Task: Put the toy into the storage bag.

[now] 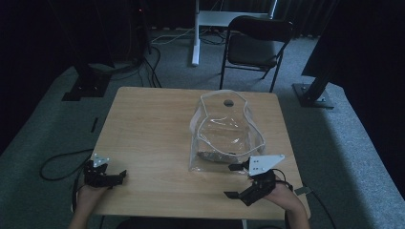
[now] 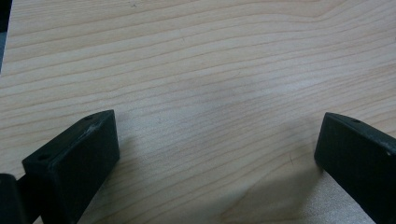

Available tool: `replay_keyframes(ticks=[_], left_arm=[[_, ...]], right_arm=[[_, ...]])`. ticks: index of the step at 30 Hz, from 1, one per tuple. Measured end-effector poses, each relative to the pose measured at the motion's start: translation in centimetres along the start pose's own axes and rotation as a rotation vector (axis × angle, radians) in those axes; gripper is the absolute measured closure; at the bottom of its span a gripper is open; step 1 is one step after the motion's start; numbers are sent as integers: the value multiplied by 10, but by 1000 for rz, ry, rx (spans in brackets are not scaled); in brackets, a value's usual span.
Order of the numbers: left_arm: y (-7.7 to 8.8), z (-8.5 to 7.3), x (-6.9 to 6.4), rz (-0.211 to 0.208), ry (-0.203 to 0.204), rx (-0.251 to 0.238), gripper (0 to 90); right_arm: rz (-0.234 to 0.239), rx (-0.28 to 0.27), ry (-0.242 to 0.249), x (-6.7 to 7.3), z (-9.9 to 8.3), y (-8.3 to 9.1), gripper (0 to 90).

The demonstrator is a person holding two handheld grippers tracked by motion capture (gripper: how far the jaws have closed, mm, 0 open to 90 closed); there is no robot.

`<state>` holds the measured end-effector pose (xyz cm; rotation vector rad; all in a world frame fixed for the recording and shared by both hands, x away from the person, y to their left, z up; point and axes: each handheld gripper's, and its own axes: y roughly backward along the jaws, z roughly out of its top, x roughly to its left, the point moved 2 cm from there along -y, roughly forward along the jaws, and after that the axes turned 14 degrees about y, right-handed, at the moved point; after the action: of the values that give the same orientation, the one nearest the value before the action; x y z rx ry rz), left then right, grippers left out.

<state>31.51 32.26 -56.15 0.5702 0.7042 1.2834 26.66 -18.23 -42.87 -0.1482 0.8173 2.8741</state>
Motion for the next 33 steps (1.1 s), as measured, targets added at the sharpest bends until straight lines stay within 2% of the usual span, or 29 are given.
replay_keyframes(ticks=[3,10,12,19,22,30,33], left_arm=[[0,0,0,0,0,0,3],[0,0,0,0,0,0,4],[0,0,0,0,0,0,3],[0,0,0,0,0,-1,3],[0,0,0,0,0,-1,4],[0,0,0,0,0,0,3],[0,0,0,0,0,0,3]], right_arm=[[25,-6,-9,0,-14,-5,129],[46,60,-29,-1,-44,-18,128],[47,69,-51,-2,-50,-21,128],[27,100,-106,-7,-72,-26,129],[3,141,-122,-7,-81,-29,129],[7,208,-157,-8,-102,-33,127],[3,215,-157,-8,-105,-34,127]])
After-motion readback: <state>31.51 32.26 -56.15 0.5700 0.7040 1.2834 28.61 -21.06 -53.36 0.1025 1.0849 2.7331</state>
